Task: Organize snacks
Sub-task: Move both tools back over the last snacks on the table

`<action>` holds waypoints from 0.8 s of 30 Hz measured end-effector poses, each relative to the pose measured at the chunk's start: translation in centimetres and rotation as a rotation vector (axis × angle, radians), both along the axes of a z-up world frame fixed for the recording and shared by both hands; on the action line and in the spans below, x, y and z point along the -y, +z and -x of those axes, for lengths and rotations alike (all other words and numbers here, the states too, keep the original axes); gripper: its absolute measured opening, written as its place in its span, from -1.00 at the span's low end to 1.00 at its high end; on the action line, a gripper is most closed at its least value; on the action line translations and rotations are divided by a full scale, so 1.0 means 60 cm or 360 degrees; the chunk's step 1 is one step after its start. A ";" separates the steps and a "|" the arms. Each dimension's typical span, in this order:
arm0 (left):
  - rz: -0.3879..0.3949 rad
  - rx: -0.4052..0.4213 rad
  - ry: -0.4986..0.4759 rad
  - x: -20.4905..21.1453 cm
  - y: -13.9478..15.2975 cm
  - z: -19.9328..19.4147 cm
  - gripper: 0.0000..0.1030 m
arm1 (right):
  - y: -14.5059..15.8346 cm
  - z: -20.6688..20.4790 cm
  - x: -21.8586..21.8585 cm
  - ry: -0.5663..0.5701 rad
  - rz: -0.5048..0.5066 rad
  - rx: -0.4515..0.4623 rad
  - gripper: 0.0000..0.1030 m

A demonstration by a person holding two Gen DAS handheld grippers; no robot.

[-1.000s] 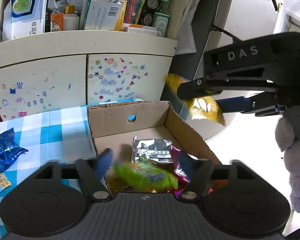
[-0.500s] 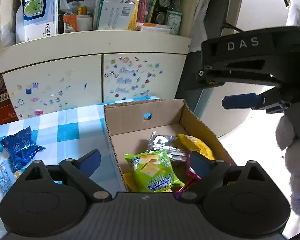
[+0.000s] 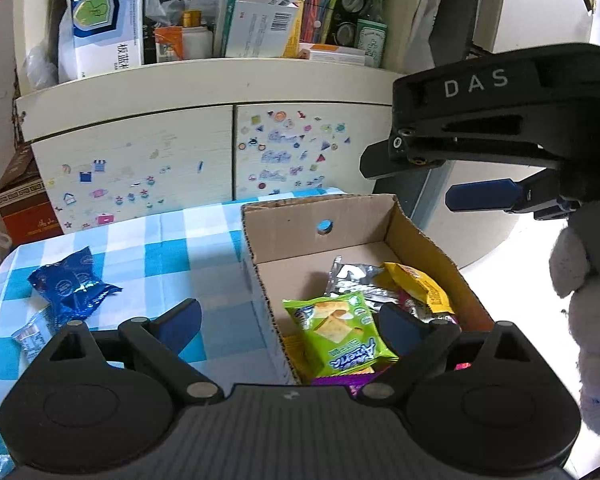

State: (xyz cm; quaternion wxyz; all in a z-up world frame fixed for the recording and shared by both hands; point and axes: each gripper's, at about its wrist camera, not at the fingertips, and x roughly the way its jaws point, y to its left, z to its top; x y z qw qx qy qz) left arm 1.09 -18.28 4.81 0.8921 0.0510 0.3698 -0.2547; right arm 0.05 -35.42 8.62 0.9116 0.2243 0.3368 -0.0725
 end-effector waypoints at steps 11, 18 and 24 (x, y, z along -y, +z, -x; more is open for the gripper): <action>-0.0034 -0.0021 0.0128 -0.054 0.008 -0.010 0.90 | 0.000 -0.013 -0.033 0.0074 0.0011 0.0006 0.42; -0.0039 -0.0044 0.0281 -0.112 0.017 -0.028 0.90 | 0.001 -0.022 -0.059 0.0150 0.0007 0.0029 0.42; -0.0018 -0.0092 0.0460 -0.182 0.029 -0.053 0.90 | 0.000 -0.032 -0.083 0.0219 0.0013 0.0037 0.42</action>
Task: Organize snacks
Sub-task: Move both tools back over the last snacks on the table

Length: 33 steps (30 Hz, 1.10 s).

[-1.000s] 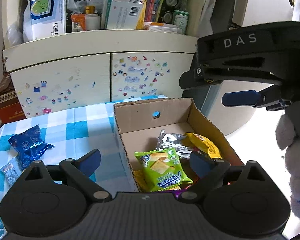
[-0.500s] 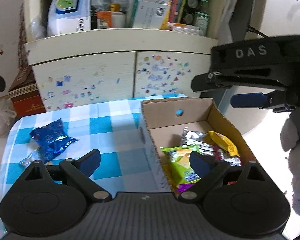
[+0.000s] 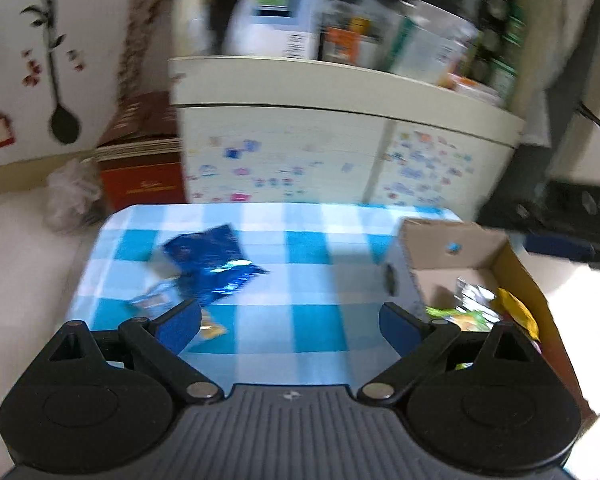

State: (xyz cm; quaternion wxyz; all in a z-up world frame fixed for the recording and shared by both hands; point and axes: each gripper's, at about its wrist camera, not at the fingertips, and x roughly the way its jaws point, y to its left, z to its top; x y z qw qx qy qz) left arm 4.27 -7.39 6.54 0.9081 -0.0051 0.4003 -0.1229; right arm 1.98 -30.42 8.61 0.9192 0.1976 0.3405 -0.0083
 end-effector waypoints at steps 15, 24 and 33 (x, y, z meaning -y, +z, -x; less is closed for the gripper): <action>0.0030 -0.0157 0.0332 -0.131 -0.065 -0.076 0.91 | -0.004 -0.016 -0.040 0.0130 0.0007 0.0000 0.43; -0.0099 -0.0188 0.0210 -0.095 -0.126 -0.102 0.91 | -0.016 -0.028 -0.065 0.0198 0.0047 -0.0023 0.43; -0.0154 -0.0214 0.0219 -0.083 -0.168 -0.139 0.91 | -0.036 -0.043 -0.092 0.0263 0.0075 -0.0071 0.43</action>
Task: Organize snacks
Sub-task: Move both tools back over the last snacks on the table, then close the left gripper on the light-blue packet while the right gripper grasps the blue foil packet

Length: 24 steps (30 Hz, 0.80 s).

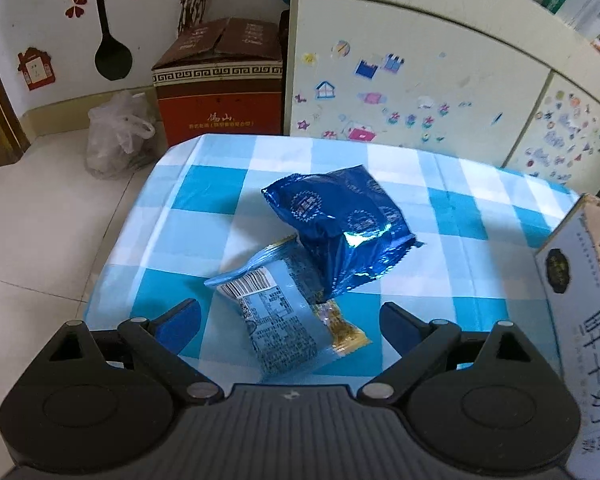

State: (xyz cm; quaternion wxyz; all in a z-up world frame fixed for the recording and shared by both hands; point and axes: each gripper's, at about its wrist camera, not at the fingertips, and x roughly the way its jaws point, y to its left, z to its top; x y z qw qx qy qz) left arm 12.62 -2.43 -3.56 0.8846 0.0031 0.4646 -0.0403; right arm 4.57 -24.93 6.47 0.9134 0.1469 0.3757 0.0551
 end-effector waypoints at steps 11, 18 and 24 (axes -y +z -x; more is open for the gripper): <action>0.0095 -0.0041 0.0078 -0.027 -0.024 -0.012 0.54 | -0.038 -0.056 -0.039 0.0061 -0.0052 -0.0051 0.43; 0.0150 -0.0077 0.0121 -0.054 -0.017 -0.009 0.22 | -0.074 -0.105 -0.080 0.0159 -0.0090 -0.0105 0.43; 0.0141 -0.0129 0.0139 -0.064 -0.016 -0.002 0.22 | -0.106 -0.140 -0.127 0.0262 -0.0099 -0.0126 0.43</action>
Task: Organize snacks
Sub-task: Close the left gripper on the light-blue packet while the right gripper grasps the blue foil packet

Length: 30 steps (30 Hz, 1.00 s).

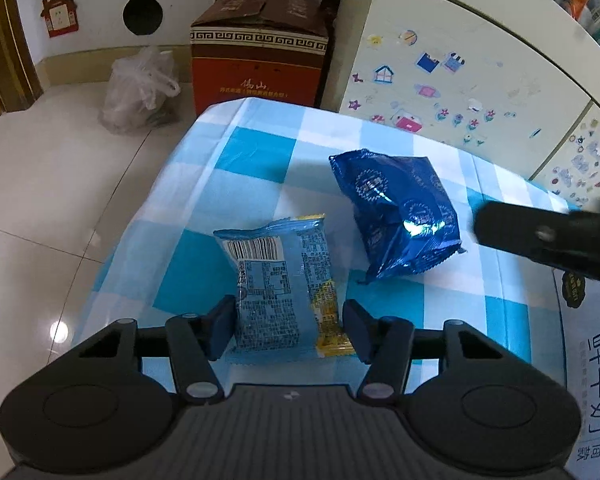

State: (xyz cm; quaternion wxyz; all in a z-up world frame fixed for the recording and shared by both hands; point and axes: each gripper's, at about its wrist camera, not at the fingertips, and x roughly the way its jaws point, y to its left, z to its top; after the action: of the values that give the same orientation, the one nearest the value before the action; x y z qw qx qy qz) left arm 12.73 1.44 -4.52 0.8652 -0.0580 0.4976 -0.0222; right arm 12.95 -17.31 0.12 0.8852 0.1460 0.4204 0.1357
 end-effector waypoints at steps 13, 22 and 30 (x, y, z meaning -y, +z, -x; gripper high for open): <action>-0.0104 0.0033 0.0005 0.011 -0.015 -0.010 0.83 | -0.048 -0.059 -0.048 0.0058 0.0043 0.0015 0.59; -0.0154 0.0040 0.0049 0.009 -0.024 -0.014 1.00 | -0.083 -0.072 -0.065 0.0077 0.0110 -0.0036 0.58; -0.0169 0.0058 0.0032 0.014 -0.021 -0.015 0.85 | -0.083 -0.070 -0.063 0.0079 0.0117 -0.0023 0.38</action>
State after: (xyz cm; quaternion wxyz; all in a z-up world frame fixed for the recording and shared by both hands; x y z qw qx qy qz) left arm 13.63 0.59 -5.75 0.8762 -0.0166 0.4815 0.0120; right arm 17.16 -13.55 -4.89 0.8832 0.1040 0.4349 0.1413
